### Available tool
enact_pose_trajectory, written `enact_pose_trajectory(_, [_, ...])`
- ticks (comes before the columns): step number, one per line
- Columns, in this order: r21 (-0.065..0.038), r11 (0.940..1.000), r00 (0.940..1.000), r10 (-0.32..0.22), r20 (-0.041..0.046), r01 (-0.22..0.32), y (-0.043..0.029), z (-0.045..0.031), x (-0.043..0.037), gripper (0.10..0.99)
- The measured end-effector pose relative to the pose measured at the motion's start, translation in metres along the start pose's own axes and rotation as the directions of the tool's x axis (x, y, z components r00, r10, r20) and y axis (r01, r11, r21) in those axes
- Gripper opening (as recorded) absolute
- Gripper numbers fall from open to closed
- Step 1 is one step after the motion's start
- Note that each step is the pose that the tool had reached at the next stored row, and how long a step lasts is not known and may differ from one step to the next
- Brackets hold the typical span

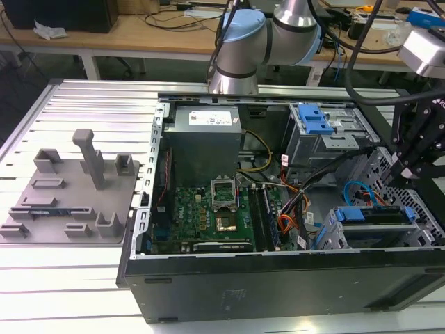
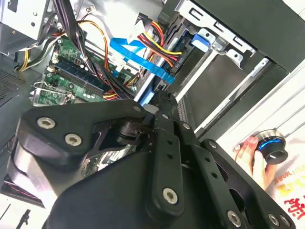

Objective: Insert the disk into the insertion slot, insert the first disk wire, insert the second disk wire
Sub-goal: 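Insert the second disk wire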

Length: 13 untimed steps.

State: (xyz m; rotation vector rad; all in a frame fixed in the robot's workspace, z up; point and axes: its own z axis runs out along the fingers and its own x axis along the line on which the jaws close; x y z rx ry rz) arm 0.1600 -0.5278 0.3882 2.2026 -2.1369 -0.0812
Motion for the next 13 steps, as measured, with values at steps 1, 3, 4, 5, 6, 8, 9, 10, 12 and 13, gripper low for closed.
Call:
enact_pose_trajectory(1, [0.0,1.0,1.0,0.0,-0.0002,0.0,0.0,-0.0001,-0.0001,0.106])
enact_pose_trajectory(3, [0.0,1.0,1.0,0.0,-0.0001,0.0,0.0002,0.0,-0.0002,0.106])
enact_pose_trajectory(4, [0.0,1.0,1.0,0.0,-0.0003,0.0,0.0003,-0.0001,-0.0003,0.106])
enact_pose_trajectory(5, [0.0,1.0,1.0,0.0,-0.0002,0.0,0.0004,0.0,-0.0003,0.106])
enact_pose_trajectory(6, [0.0,1.0,1.0,0.0,-0.0003,0.0,0.0005,0.0,-0.0004,0.106])
enact_pose_trajectory(8, [0.001,1.0,1.0,0.0,-0.0005,0.0,0.0009,0.0,-0.0008,0.106])
enact_pose_trajectory(9, [0.001,1.0,1.0,0.0,-0.0005,0.0,0.001,0.0,-0.0008,0.106])
enact_pose_trajectory(10, [0.001,1.0,1.0,0.0,-0.0005,0.0,0.001,0.0,-0.0009,0.106])
enact_pose_trajectory(12, [0.001,1.0,1.0,0.0,-0.0005,0.0,0.0011,0.0,-0.001,0.106])
enact_pose_trajectory(13, [0.001,1.0,1.0,0.0,-0.0006,0.0,0.0012,0.0,-0.001,0.106])
